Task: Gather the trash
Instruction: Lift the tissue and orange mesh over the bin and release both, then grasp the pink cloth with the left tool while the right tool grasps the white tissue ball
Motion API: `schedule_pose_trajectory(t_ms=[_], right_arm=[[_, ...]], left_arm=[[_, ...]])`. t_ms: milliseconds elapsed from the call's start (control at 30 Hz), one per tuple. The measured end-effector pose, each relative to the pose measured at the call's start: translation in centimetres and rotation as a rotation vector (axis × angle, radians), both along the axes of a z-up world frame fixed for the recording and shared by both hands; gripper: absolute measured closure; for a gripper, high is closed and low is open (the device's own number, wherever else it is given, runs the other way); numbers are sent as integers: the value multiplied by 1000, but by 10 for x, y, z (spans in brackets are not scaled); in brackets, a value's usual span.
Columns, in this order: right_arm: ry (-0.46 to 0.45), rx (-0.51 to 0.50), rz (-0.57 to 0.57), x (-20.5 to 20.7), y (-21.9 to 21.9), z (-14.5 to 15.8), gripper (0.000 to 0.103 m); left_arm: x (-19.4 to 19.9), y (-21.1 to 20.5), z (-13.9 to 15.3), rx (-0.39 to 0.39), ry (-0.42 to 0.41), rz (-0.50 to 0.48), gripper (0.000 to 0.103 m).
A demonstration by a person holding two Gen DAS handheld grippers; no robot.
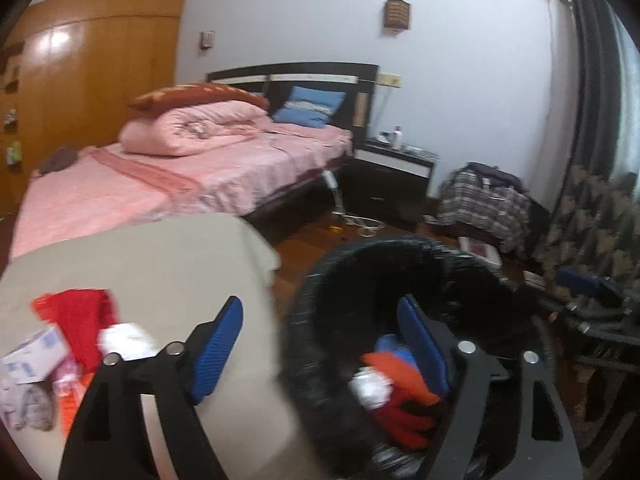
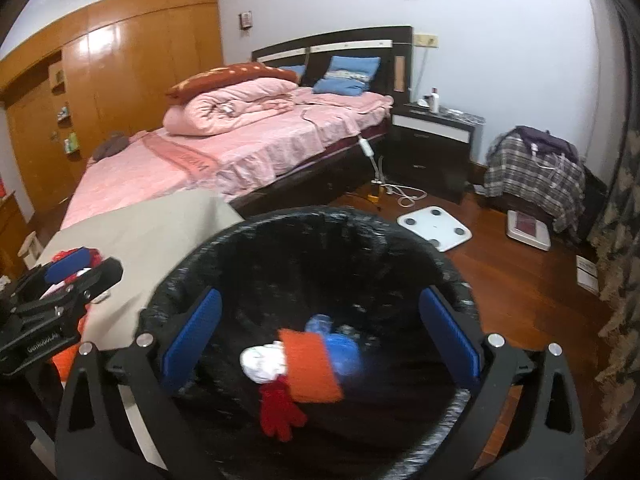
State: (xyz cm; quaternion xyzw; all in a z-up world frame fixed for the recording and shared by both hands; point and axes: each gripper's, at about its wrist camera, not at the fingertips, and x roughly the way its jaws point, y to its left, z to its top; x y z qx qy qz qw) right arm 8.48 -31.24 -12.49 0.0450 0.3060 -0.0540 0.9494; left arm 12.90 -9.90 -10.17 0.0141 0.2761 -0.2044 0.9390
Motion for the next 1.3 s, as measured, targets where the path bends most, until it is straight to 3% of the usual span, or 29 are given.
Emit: schedule_pose_trajectory(t_ms=[467, 833, 1133, 1300], right_arm=[[-13, 28, 251, 30, 116, 12, 6], [-12, 33, 412, 50, 202, 9, 6], [14, 1, 463, 70, 245, -13, 6], [39, -14, 464, 78, 255, -26, 6]], left_arm=[[-28, 149, -11, 58, 18, 324, 21], [-38, 238, -18, 74, 28, 523, 21], [-27, 287, -38, 83, 76, 598, 21], [-17, 302, -49, 62, 118, 605, 28]])
